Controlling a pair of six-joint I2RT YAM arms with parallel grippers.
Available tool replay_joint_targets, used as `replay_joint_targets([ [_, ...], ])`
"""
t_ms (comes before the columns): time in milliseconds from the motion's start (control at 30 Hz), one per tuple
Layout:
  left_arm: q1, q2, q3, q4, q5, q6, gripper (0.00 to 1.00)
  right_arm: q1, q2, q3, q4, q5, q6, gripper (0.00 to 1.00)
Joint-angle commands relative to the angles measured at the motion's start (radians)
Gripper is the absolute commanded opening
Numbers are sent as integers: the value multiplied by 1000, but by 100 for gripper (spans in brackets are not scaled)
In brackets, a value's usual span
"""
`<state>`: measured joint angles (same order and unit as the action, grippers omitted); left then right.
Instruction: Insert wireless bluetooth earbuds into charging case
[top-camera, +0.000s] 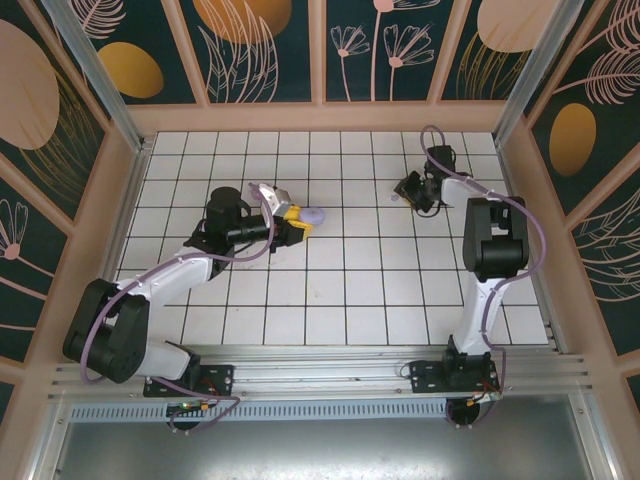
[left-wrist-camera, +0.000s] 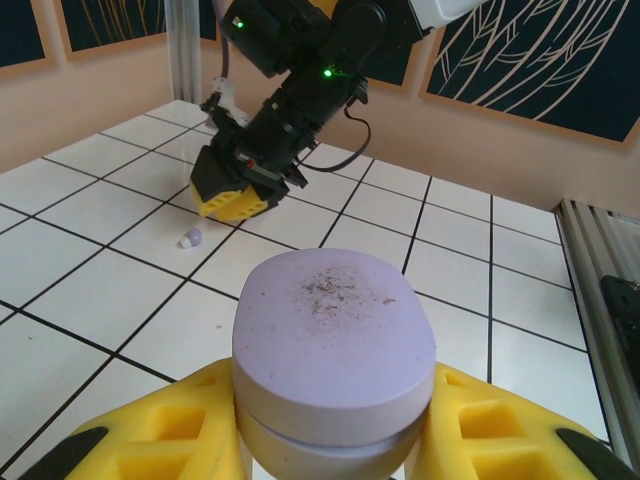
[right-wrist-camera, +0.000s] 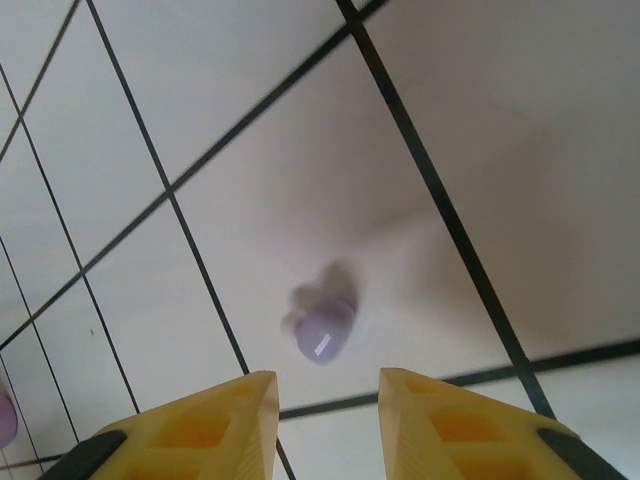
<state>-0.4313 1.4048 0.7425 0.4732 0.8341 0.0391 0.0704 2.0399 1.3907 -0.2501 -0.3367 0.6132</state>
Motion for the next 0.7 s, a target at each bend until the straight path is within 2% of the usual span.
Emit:
replay_joint_targets([
  [0, -3, 5, 26, 47, 31, -1, 0, 24, 41, 51, -18, 31, 17, 32],
  [667, -1, -35, -7, 16, 12, 29, 0, 52, 131, 133, -59, 87, 24, 30],
])
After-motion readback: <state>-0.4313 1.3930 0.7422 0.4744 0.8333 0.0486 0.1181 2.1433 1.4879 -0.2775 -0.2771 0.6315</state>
